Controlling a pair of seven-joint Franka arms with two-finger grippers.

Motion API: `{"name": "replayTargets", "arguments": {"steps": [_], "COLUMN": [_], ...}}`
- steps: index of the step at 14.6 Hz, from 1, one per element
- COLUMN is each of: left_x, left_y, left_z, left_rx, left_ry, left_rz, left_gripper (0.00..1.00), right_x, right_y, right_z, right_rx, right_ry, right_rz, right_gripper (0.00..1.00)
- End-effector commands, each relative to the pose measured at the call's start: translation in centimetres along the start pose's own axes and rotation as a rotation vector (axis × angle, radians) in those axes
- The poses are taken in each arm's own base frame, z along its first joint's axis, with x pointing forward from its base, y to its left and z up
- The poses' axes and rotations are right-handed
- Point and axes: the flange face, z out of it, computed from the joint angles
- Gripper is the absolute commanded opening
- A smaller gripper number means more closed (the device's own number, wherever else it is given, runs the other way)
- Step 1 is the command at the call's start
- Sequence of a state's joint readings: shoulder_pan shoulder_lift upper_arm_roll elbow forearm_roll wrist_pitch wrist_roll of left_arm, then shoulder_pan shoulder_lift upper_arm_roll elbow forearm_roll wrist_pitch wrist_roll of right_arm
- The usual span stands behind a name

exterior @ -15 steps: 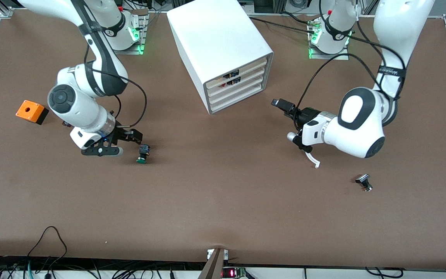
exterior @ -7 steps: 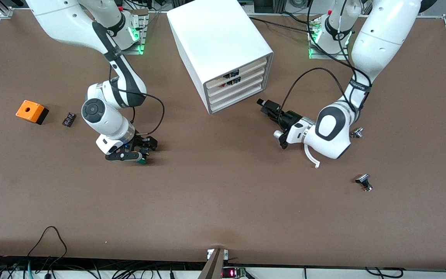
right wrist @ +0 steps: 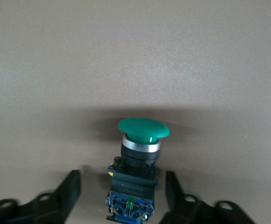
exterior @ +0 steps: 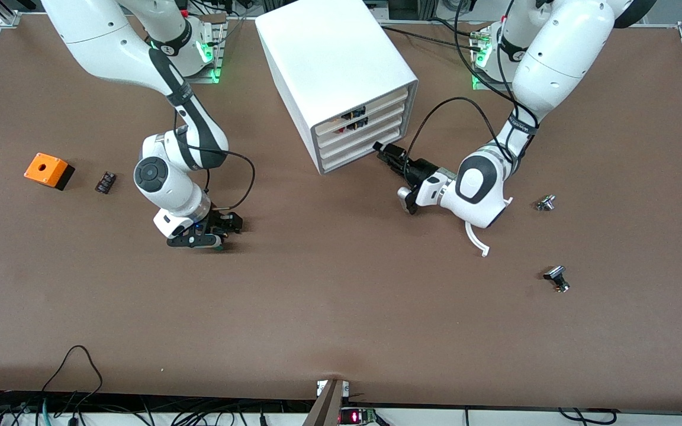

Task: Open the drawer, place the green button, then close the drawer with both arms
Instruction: 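Pull the drawer with the left gripper while the right gripper lifts the button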

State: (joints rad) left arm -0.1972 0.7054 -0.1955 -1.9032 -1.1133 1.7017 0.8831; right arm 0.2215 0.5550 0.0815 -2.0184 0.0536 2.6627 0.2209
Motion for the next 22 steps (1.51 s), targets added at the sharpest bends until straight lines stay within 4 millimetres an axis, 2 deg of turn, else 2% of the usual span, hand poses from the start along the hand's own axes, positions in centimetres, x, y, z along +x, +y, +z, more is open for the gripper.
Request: {"name": "replayTargets", "arguments": {"steps": [1, 2, 6, 9, 10, 12, 13, 15, 18, 20, 22], "left_x": [-0.7, -0.9, -1.5, -2.3, -2.5, -2.6, -2.6, -2.5, -2.0, -0.9, -0.4], "left_y": [-0.7, -1.0, -2.1, -2.5, -2.8, -3.0, -3.0, -3.0, -2.8, -2.6, -2.5], "left_z": [1.3, 1.6, 3.8, 5.5, 5.7, 5.7, 5.7, 5.3, 3.3, 0.7, -0.3], "left_rx": [-0.023, -0.027, -0.064, -0.082, -0.083, -0.081, -0.081, -0.080, -0.080, -0.063, -0.053], "left_ry": [0.007, 0.005, 0.009, 0.007, 0.004, 0.010, 0.010, 0.015, 0.048, 0.082, 0.098], "left_rz": [0.038, 0.040, 0.064, 0.081, 0.094, 0.124, 0.124, 0.126, 0.130, 0.146, 0.126], "left_gripper": [0.46, 0.46, 0.47, 0.45, 0.38, 0.00, 0.00, 0.00, 0.00, 0.00, 0.00], "right_x": [0.0, 0.1, 0.5, 1.9, 2.7, 4.4, 5.2, 6.6, 8.6, 8.7, 9.0], "right_y": [0.1, 0.2, 0.1, 0.1, -0.1, -0.9, -1.2, -2.3, -3.9, -6.0, -8.1], "right_z": [-0.6, -0.8, -1.3, -3.0, -4.0, -6.7, -8.1, -11.1, -16.0, -18.4, -20.4], "right_rx": [0.000, 0.000, 0.000, -0.006, -0.009, -0.020, -0.024, -0.033, -0.044, -0.061, -0.066], "right_ry": [0.011, 0.014, 0.012, -0.025, -0.049, -0.095, -0.114, -0.147, -0.174, -0.194, -0.191], "right_rz": [-0.010, -0.009, 0.000, 0.014, 0.046, 0.094, 0.119, 0.162, 0.250, 0.298, 0.352], "right_gripper": [0.12, 0.01, 0.00, 0.00, 0.00, 0.00, 0.00, 0.00, 0.00, 0.00, 0.00]}}
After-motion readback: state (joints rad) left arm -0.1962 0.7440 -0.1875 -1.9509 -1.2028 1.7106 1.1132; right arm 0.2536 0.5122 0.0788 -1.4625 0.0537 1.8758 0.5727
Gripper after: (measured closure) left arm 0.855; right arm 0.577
